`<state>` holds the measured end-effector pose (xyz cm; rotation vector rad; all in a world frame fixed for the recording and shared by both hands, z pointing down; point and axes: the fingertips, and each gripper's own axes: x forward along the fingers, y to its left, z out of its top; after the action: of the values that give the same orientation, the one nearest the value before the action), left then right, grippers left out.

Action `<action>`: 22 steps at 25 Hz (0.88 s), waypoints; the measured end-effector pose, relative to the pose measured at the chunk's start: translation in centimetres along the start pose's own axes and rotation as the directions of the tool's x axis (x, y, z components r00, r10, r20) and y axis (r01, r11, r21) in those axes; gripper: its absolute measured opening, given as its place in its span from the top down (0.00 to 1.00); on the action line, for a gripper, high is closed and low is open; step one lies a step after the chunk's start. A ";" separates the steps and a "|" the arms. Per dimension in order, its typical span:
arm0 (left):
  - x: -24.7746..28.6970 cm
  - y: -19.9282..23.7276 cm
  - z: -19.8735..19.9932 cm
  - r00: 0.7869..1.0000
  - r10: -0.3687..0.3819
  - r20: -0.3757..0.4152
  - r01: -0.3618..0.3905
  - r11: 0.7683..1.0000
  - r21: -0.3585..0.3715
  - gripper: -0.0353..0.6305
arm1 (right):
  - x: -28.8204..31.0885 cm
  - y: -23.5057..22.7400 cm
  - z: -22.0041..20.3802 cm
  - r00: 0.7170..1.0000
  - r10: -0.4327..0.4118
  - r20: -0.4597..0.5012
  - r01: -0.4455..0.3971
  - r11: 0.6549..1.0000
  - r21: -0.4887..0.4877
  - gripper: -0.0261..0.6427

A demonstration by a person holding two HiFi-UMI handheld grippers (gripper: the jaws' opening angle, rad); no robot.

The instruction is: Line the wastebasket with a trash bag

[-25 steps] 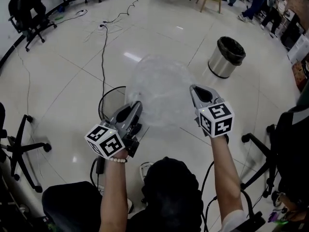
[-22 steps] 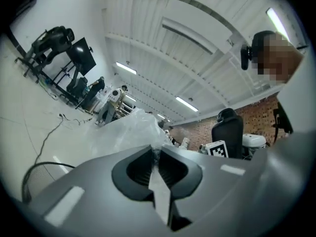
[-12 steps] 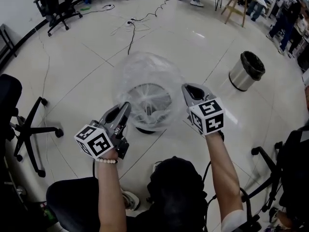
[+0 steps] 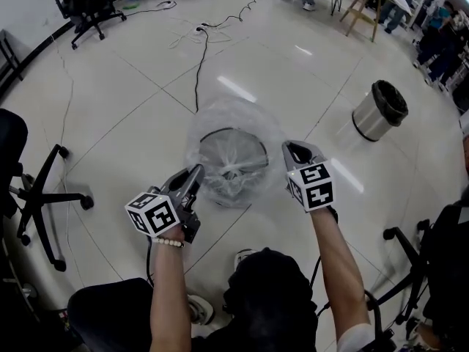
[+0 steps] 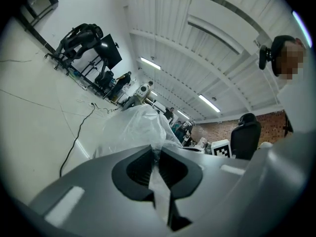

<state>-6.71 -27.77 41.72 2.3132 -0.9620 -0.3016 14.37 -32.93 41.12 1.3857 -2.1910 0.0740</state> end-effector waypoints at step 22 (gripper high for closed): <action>0.4 3.6 -4.1 0.983 0.060 -0.174 -0.058 0.998 0.017 0.93 | 4.8 1.1 -6.2 0.963 0.083 -0.258 -0.106 0.991 -0.079 0.96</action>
<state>-6.68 -28.18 47.17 2.2735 -0.9441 -0.0676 14.50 -34.34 48.91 1.1517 -2.0189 0.1738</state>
